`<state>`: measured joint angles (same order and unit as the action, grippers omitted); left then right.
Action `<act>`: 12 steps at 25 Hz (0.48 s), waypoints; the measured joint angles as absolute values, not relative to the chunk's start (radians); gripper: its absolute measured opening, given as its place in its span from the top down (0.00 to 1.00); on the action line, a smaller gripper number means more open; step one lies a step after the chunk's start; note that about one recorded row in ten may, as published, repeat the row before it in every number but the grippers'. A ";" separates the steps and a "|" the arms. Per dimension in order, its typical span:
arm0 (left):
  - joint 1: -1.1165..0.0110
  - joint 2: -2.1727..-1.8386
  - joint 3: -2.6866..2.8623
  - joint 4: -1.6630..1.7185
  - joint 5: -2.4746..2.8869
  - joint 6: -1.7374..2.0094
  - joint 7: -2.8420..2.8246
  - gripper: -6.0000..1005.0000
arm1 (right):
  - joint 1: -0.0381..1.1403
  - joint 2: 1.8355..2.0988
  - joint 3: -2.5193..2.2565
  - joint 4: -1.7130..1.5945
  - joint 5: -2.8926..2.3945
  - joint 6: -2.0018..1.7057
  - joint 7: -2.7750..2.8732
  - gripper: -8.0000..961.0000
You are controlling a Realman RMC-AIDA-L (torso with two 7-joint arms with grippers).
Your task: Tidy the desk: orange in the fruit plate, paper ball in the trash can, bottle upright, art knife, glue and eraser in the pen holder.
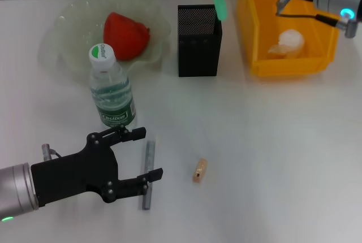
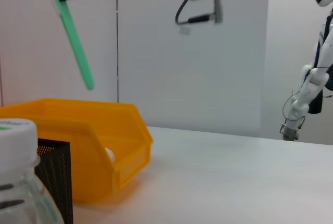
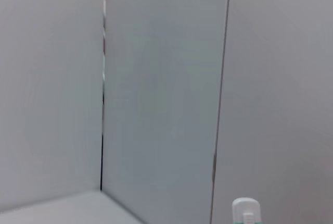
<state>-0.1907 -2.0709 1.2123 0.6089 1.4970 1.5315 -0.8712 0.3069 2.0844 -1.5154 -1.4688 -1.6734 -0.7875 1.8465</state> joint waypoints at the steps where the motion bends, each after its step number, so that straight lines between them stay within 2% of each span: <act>1: -0.192 -2.071 1.213 0.609 1.497 1.531 -0.871 0.18 | 0.309 2.084 -1.512 -1.412 -1.578 -0.783 1.737 0.82; 7: -0.196 -2.071 1.218 0.608 1.501 1.531 -0.875 0.18 | 0.362 2.084 -1.480 -1.059 -1.079 -0.851 1.163 0.82; 12: -0.201 -2.071 1.218 0.587 1.500 1.532 -0.874 0.18 | 0.433 2.081 -1.436 -0.838 -0.901 -0.937 0.998 0.81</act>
<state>-0.2012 -2.0712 1.2178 0.5872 1.5004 1.5315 -0.8735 0.4328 2.0809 -1.4356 -0.8376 -0.9007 -0.9370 0.9985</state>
